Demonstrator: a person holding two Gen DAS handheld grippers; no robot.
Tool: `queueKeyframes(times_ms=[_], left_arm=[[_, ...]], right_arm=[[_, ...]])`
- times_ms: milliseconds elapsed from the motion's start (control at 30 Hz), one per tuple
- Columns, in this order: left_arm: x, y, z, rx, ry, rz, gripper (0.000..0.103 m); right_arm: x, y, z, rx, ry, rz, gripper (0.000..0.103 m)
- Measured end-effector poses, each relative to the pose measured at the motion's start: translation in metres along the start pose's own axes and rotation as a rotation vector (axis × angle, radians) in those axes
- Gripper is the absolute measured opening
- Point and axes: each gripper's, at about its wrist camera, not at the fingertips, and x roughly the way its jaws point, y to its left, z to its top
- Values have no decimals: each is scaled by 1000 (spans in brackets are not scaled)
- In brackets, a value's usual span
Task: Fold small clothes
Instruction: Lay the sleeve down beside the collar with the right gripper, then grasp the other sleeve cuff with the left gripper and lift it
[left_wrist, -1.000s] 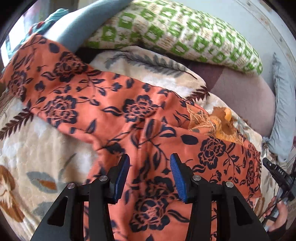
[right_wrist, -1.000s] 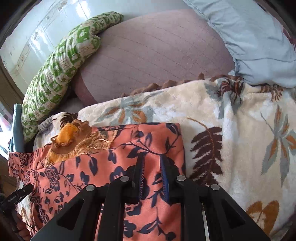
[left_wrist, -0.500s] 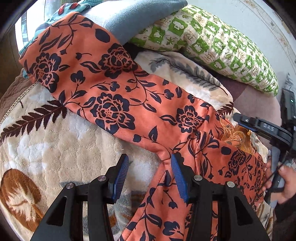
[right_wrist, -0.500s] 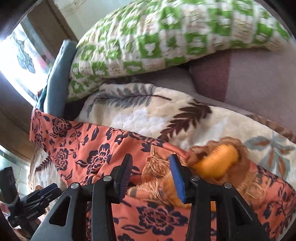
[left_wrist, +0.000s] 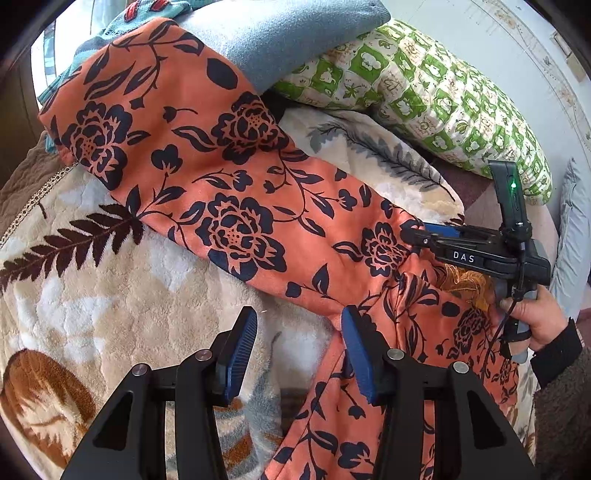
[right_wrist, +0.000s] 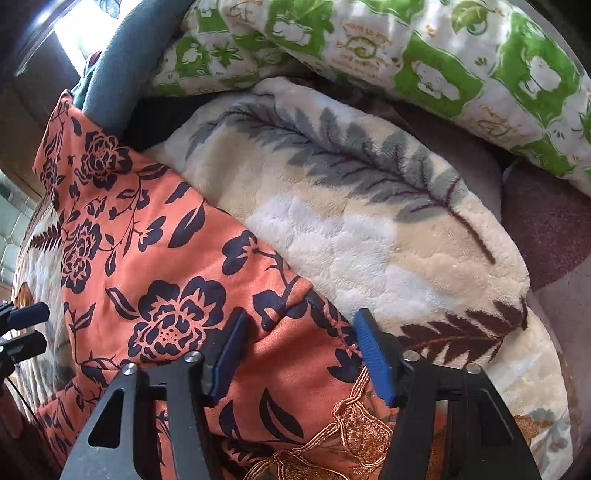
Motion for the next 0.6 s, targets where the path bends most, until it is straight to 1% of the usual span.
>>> queueKeyframes(times_ms=[33, 67, 167, 200, 233, 267, 300, 367, 400, 433, 500, 600], left_arm=[[0, 0, 0, 1, -4, 8, 47], [0, -1, -1, 3, -8, 18, 47], [0, 0, -1, -2, -18, 34, 47], [0, 0, -1, -5, -18, 38, 48], [1, 0, -1, -7, -14, 43, 48], [3, -1, -1, -7, -10, 47, 48], [3, -1, -1, -8, -6, 53, 48], [3, -2, 1, -7, -10, 61, 48], [2, -2, 1, -3, -15, 70, 48], [2, -2, 2, 3, -20, 81, 48], [0, 1, 4, 2, -27, 90, 48], [-2, 14, 8, -42, -22, 84, 48]], right_arm=[[-5, 8, 1, -28, -21, -16, 12], [-12, 14, 4, -60, -56, -41, 12], [-34, 29, 21, -97, -155, -46, 11], [-37, 32, 26, -91, -172, -27, 11], [-35, 34, 31, -83, -167, -17, 11], [-27, 38, 35, -90, -151, -36, 11], [-13, 44, 38, -103, -110, -60, 11], [16, 54, 35, -130, -27, -138, 14], [20, 57, 34, -135, -24, -158, 14], [14, 58, 34, -123, -48, -155, 17], [-9, 49, 37, -47, -96, -106, 18], [-53, 30, 33, 86, -186, -23, 21]])
